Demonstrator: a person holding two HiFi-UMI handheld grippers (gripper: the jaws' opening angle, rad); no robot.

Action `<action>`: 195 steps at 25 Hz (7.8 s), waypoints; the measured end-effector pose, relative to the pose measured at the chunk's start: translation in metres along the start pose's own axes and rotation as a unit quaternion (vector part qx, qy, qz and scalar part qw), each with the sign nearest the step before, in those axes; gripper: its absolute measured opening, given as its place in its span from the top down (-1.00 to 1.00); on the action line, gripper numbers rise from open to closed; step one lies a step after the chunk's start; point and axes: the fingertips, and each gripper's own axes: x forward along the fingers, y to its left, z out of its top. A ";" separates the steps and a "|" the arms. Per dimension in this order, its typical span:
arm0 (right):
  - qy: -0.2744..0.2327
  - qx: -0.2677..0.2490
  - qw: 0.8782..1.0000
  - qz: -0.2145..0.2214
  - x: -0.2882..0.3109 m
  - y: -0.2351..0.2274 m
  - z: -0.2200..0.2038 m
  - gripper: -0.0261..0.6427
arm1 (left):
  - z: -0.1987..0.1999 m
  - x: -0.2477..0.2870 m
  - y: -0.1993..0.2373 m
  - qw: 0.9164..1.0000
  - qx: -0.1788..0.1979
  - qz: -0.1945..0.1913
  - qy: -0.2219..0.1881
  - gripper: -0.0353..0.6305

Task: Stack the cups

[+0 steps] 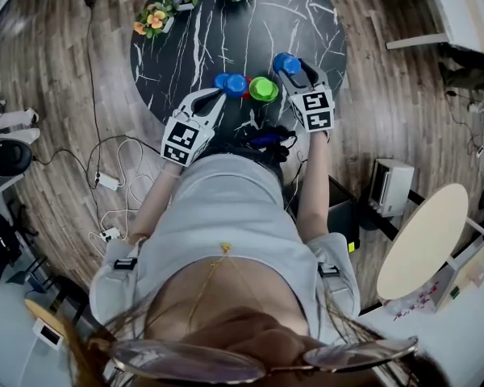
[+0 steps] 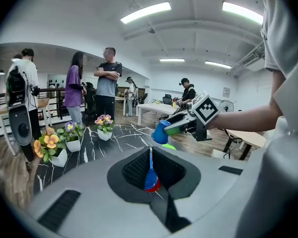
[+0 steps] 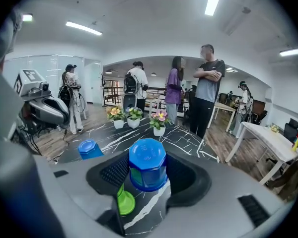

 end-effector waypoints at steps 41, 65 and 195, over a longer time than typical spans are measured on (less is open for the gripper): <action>-0.001 -0.006 0.998 0.061 -0.029 0.082 0.071 0.22 | -0.015 -0.014 0.015 0.999 -0.023 -0.027 0.013 0.78; 0.047 -0.018 0.995 0.085 -0.014 0.106 0.052 0.22 | -0.026 -0.020 0.021 0.999 -0.039 -0.022 0.023 0.78; -0.228 0.010 0.971 0.074 -0.100 0.130 0.116 0.87 | 0.100 -0.030 -0.039 0.985 0.033 -0.125 -0.115 0.78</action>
